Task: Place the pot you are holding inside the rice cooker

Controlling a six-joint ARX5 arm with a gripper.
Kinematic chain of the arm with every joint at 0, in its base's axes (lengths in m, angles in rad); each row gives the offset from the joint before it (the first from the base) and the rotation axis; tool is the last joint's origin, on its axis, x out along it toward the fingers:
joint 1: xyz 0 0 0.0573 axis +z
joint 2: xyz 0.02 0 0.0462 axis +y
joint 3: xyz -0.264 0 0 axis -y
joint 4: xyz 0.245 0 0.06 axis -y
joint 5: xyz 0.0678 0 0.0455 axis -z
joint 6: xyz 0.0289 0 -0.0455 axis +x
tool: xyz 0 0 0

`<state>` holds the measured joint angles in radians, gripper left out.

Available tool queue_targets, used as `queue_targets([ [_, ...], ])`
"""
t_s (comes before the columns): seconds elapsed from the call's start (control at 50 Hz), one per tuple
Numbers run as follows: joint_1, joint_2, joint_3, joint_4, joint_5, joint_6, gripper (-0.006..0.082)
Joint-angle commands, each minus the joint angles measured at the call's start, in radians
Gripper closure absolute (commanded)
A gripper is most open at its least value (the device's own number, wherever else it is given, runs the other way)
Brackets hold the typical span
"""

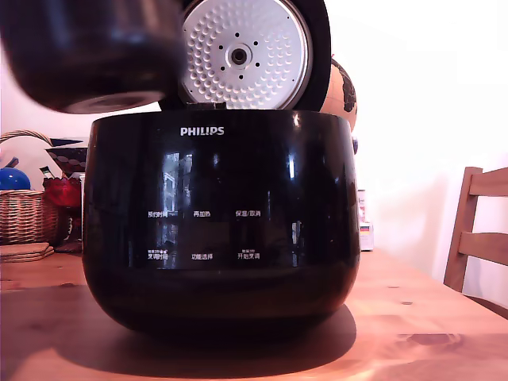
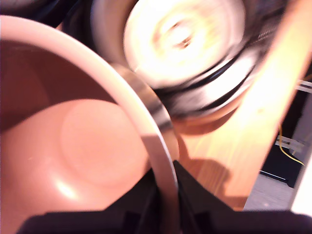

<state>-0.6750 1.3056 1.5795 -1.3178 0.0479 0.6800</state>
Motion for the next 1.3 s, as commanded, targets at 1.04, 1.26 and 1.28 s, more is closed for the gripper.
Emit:
queue_targets([
  [1.04,-0.164,0.271,0.031,0.174,0.106,0.054,0.0788],
  [1.26,-0.165,0.32,0.031,0.171,0.11,0.054,0.0789],
  [1.28,-0.166,0.324,0.031,0.17,0.111,0.054,0.0788],
])
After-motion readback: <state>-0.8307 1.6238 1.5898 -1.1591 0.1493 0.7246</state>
